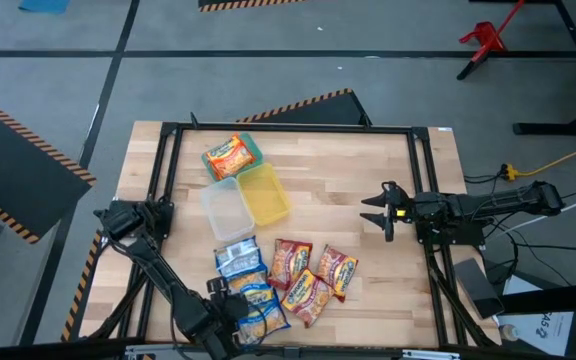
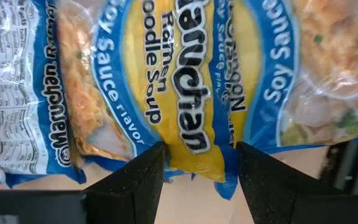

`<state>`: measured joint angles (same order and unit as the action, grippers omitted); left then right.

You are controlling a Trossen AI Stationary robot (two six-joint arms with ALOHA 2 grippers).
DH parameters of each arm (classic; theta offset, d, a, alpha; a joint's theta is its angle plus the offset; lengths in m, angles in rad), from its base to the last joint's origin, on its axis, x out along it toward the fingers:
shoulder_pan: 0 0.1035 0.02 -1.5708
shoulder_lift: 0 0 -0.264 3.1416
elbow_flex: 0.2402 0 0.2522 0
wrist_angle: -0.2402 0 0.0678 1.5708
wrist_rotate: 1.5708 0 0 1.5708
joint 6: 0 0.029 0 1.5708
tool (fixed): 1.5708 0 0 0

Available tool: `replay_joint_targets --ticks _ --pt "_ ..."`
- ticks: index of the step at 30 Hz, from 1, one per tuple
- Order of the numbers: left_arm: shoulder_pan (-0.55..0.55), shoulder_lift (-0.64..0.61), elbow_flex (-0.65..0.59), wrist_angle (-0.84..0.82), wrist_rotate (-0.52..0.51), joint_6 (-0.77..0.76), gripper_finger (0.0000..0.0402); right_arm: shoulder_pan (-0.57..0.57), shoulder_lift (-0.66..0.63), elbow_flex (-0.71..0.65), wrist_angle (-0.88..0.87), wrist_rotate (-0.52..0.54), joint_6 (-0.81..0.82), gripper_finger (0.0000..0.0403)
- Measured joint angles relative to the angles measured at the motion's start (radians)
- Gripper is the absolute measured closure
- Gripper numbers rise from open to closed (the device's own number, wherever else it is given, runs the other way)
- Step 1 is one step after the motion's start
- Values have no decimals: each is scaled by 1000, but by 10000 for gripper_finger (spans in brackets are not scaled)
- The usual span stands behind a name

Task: Sort Maruchan noodles
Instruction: Put the bottom blue noodle pack into the yellow bin

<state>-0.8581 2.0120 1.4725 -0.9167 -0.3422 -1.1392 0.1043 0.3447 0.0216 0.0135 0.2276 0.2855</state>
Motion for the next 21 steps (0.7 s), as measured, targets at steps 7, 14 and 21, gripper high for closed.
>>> replay_joint_targets --ticks 7,14,21 --pt "15 13 0 -40 -23 -5 223 0 0 0 0 -2 5 196" --pt "25 14 -1 -51 12 -45 320 0 0 0 0 -2 6 196" --pt "24 14 -1 -46 12 -89 397 0 0 0 0 -10 6 196"
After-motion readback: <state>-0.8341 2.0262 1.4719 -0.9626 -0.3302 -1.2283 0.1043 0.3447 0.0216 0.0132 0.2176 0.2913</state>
